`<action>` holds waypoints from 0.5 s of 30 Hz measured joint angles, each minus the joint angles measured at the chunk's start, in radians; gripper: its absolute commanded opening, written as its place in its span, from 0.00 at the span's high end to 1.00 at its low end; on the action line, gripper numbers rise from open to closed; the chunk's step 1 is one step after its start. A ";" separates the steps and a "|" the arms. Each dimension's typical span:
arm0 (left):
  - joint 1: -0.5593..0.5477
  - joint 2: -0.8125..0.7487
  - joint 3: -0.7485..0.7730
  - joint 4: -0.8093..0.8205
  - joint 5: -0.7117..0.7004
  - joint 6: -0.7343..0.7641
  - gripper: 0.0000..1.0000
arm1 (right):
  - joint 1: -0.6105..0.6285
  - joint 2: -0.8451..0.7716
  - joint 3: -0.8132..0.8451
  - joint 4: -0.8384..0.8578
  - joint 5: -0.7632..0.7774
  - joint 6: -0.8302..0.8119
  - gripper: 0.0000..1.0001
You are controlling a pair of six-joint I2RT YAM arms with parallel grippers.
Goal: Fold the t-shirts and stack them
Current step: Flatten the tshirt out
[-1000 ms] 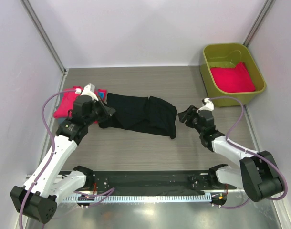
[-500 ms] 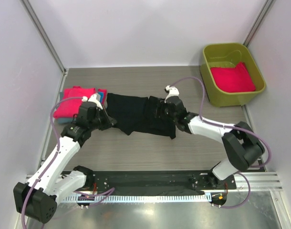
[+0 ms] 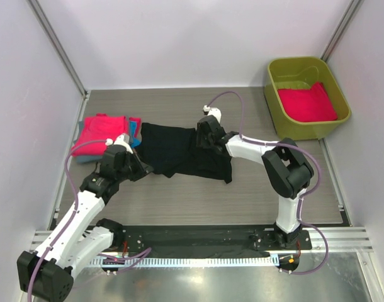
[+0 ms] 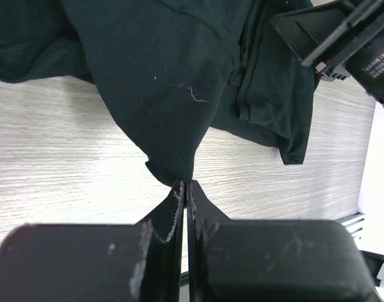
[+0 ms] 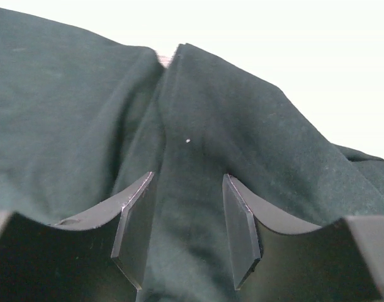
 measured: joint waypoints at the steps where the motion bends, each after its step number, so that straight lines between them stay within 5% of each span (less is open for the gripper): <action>1: 0.000 -0.002 -0.003 0.000 -0.002 -0.005 1.00 | 0.001 0.014 0.011 -0.012 0.012 0.000 0.48; 6: 0.000 -0.007 -0.004 -0.002 -0.016 -0.010 1.00 | 0.004 0.098 0.077 -0.053 0.048 0.000 0.51; 10: 0.000 -0.010 -0.002 -0.014 -0.034 -0.008 1.00 | 0.004 0.122 0.082 -0.075 0.082 -0.002 0.95; 15: 0.000 -0.011 0.003 -0.039 -0.069 -0.004 1.00 | -0.006 0.028 -0.007 -0.076 0.138 0.023 0.97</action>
